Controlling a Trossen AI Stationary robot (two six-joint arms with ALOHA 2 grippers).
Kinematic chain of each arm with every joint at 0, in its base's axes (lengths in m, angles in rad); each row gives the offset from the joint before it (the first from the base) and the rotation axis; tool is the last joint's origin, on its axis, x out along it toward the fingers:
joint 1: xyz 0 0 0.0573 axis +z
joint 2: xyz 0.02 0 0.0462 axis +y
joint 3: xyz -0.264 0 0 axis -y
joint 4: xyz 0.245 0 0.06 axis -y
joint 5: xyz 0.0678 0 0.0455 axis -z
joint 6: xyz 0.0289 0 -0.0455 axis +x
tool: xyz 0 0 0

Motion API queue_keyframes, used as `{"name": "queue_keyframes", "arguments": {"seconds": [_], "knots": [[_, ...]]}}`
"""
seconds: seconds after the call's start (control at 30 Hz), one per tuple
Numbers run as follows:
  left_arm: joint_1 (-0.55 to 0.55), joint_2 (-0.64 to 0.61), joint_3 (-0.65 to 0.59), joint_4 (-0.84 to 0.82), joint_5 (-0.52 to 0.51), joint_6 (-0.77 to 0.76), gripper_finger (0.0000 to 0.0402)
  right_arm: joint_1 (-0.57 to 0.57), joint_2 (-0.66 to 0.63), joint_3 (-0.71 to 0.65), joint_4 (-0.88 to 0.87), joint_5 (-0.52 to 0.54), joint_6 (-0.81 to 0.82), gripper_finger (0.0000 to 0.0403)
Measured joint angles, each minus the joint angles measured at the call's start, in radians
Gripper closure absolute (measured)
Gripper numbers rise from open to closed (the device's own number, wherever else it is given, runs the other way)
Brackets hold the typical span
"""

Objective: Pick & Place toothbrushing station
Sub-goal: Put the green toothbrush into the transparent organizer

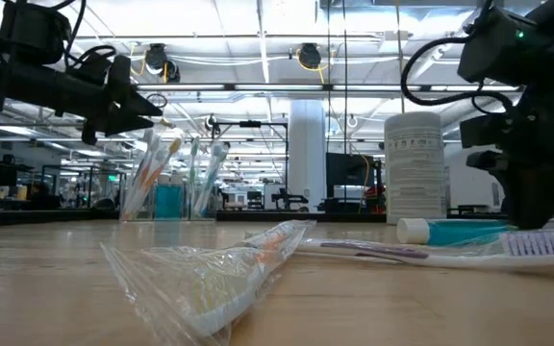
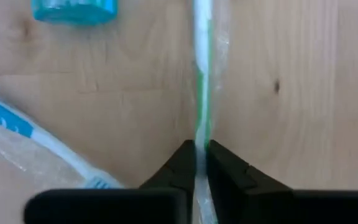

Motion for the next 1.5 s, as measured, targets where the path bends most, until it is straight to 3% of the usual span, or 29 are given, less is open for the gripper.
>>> {"name": "queue_keyframes", "arguments": {"seconds": [0.13, 0.2, 0.27, 0.4, 0.53, 0.67, 0.8, 0.97, 1.07, 1.27, 1.5], "knots": [[0.0, 0.0, 0.0, 0.004, -0.016, -0.002, 0.0218, 0.005, 0.009, 0.009, 0.141, 0.106, -0.22, 0.0381], [0.0, 0.0, 0.0, 0.016, -0.022, -0.01, 0.0218, 0.013, 0.005, 0.015, 0.272, 0.204, -0.364, 0.0376], [0.001, 0.0, 0.0, 0.029, -0.024, -0.021, 0.0218, 0.02, 0.005, 0.017, 0.472, 0.234, -0.539, 0.0378], [-0.001, 0.0, 0.0, 0.064, 0.022, -0.083, 0.0218, 0.022, 0.025, 0.019, 0.926, 0.182, -0.884, 0.0392], [-0.001, 0.0, 0.0, 0.14, 0.157, -0.201, 0.0218, 0.016, 0.096, 0.019, 1.311, 0.083, -1.232, 0.039], [-0.017, 0.013, 0.0, 0.252, 0.287, -0.208, 0.0218, -0.014, 0.233, 0.083, 1.59, -0.128, -1.28, 0.0386], [-0.08, 0.071, 0.0, 0.354, 0.329, -0.213, 0.0218, -0.037, 0.373, 0.216, 1.608, -0.264, -1.328, 0.0387], [-0.173, 0.173, 0.031, 0.389, 0.352, -0.248, 0.0218, -0.044, 0.499, 0.326, 1.561, -0.228, -1.471, 0.0387], [-0.22, 0.241, 0.082, 0.37, 0.378, -0.273, 0.0218, -0.045, 0.534, 0.337, 1.543, -0.123, -1.61, 0.0387], [-0.286, 0.408, 0.236, 0.193, 0.398, -0.287, 0.0218, -0.054, 0.542, 0.337, 1.435, 0.231, -1.798, 0.0387], [-0.291, 0.63, 0.411, -0.013, 0.319, -0.269, 0.0218, -0.057, 0.543, 0.337, 1.337, 0.53, -1.84, 0.0385]]}}
